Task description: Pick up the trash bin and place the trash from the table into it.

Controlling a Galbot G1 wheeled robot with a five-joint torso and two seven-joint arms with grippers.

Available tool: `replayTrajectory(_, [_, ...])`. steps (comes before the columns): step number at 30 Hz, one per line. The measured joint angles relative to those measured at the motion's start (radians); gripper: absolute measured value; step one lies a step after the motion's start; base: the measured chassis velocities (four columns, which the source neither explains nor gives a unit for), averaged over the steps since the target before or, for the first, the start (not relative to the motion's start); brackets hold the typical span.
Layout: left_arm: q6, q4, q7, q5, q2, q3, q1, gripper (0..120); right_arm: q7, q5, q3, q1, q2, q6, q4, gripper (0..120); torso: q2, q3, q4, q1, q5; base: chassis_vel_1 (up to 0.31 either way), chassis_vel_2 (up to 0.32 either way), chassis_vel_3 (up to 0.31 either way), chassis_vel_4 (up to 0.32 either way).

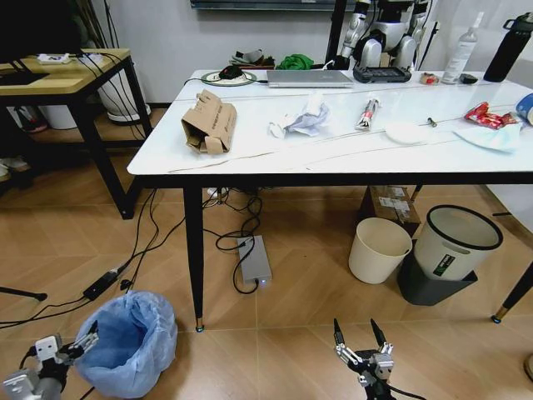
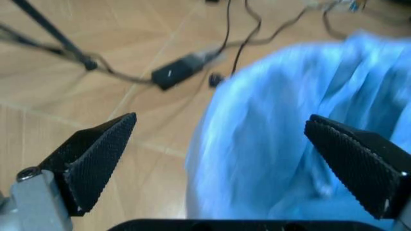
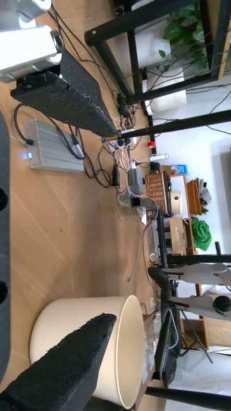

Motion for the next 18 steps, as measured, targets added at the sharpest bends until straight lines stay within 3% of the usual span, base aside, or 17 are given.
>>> replayTrajectory(11, [0.015, 0.08, -0.003, 0.009, -0.011, 0.01, -0.049, 100, 0.0, -0.013, 0.0, -0.001, 0.015, -0.008, 0.012, 100, 0.002, 0.001, -0.0001, 0.001, 0.0, 0.0, 0.0, 0.0, 0.0])
replayTrajectory(18, [0.02, 0.093, 0.004, 0.013, -0.017, 0.015, -0.057, 90, 0.0, -0.016, -0.002, -0.001, 0.015, -0.014, 0.02, 100, 0.003, 0.002, -0.0001, 0.001, 0.0006, 0.0, 0.0, 0.0, 0.0])
